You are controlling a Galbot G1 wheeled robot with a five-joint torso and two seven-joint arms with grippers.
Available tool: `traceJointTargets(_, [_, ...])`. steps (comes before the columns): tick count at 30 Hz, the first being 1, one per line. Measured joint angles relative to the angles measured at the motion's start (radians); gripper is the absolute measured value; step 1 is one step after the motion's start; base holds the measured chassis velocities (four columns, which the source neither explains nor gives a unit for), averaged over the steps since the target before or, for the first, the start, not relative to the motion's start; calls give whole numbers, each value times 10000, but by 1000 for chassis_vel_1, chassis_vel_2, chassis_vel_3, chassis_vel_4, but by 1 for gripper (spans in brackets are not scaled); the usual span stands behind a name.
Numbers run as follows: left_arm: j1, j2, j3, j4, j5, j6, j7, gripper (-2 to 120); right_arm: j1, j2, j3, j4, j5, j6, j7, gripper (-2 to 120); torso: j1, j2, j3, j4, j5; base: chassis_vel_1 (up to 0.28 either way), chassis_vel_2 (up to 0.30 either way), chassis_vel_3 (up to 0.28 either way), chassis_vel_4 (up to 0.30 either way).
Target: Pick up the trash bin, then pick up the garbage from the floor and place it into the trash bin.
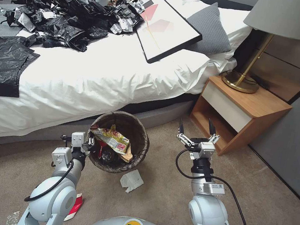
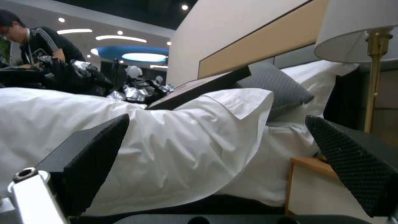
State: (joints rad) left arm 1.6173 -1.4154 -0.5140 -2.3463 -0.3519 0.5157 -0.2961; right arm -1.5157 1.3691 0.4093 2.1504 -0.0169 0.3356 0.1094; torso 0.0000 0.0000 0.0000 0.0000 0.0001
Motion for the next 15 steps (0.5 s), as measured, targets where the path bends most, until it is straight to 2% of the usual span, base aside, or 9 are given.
traceJointTargets(15, [8, -43, -8, -33, -3, -9, 45, 4, 210, 28, -95, -128, 15, -15, -100, 100, 0, 0, 1, -1, 0, 8, 7, 7, 5])
